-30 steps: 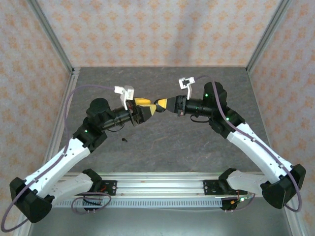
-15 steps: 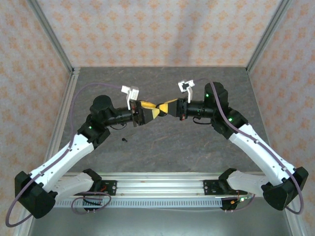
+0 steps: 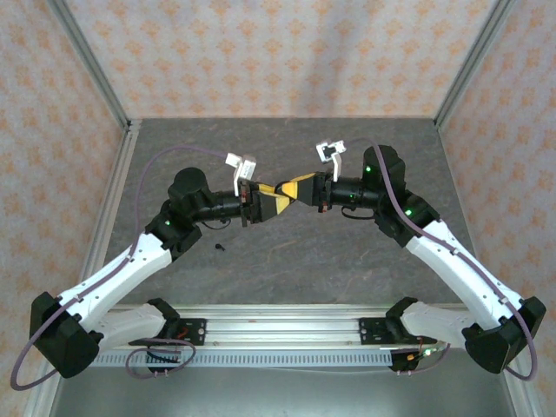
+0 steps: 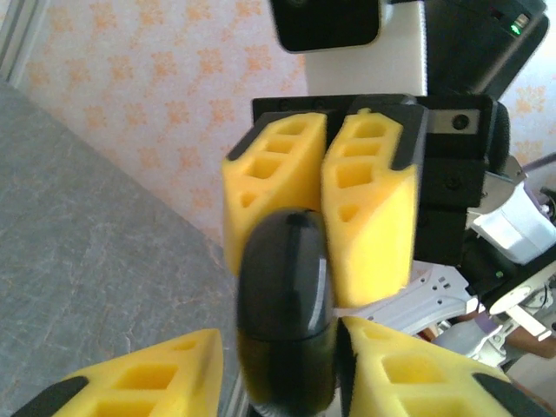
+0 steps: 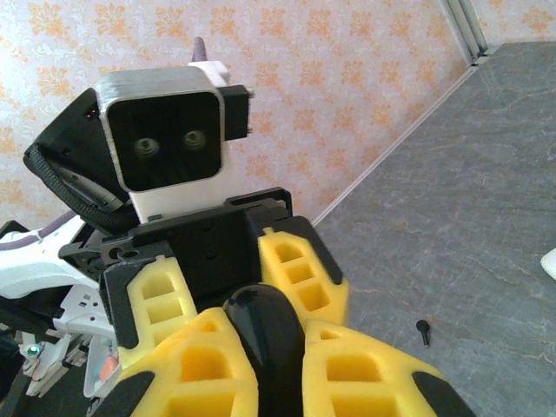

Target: Insert wireless bluetooth earbuds into charging case

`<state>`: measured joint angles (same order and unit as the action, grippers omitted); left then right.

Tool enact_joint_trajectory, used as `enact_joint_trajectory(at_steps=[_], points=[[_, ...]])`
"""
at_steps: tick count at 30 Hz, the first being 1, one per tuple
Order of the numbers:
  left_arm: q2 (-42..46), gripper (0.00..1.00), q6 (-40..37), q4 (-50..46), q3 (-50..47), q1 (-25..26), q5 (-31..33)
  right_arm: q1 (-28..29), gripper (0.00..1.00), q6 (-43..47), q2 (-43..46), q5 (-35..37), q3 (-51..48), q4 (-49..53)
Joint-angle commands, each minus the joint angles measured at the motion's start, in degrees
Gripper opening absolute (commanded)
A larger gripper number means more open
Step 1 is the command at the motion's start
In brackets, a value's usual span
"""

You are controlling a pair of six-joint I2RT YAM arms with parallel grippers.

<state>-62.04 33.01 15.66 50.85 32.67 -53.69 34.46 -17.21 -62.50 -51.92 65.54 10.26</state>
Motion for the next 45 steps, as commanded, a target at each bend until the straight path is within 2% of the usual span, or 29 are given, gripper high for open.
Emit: enact_joint_trajectory(at_steps=[1,4,6,7,10,13,21,30,35,39,41,45], points=[[0.51,0.34,-1.02,0.34,2.05,0.46,-0.9,0.18,0.0,1.15,1.42,-0.69,0.3,-3.23],[0.87,0.27,-1.44,0.25,2.02,0.42,-0.28,0.26,0.0,1.14,1.42,-1.08,0.0,-3.21],[0.96,0.14,-1.84,-0.1,2.01,0.45,-0.1,0.26,0.0,0.96,1.42,-1.42,-0.15,-3.18],[1.09,0.08,-2.07,-0.47,2.0,0.47,0.05,0.26,0.04,0.62,1.42,-1.33,-0.15,-3.17],[2.04,0.0,-5.87,-2.55,1.61,0.38,1.16,0.28,0.23,-0.31,1.42,-0.46,0.02,-3.04],[4.27,0.0,-8.59,-2.38,0.16,0.46,3.11,0.18,0.31,-0.17,0.67,0.43,0.5,-1.4],[10.62,0.0,-17.71,-2.41,-4.39,0.52,6.2,-0.08,0.39,-0.62,-2.77,3.89,2.34,4.37],[13.1,0.0,-26.6,-8.68,-6.14,0.68,7.92,-0.12,0.41,-3.77,-3.88,3.58,3.96,4.22],[16.45,0.0,-36.03,-20.96,-5.78,0.57,15.35,-0.44,0.42,-6.2,-2.38,5.98,4.95,5.76],[20.0,0.0,-40.48,-31.16,-5.15,0.47,26.62,-0.79,0.43,-6.69,-3.24,16.98,6.42,13.51],[21.81,0.0,-41.4,-34.32,-5.08,0.21,30.22,-0.8,0.42,-7.04,-4.91,20.68,6.1,15.42],[27.59,0.0,-41.53,-36.14,-6.42,0.14,35.84,0.95,0.39,-7.85,-12.79,23.46,5.99,16.34]])
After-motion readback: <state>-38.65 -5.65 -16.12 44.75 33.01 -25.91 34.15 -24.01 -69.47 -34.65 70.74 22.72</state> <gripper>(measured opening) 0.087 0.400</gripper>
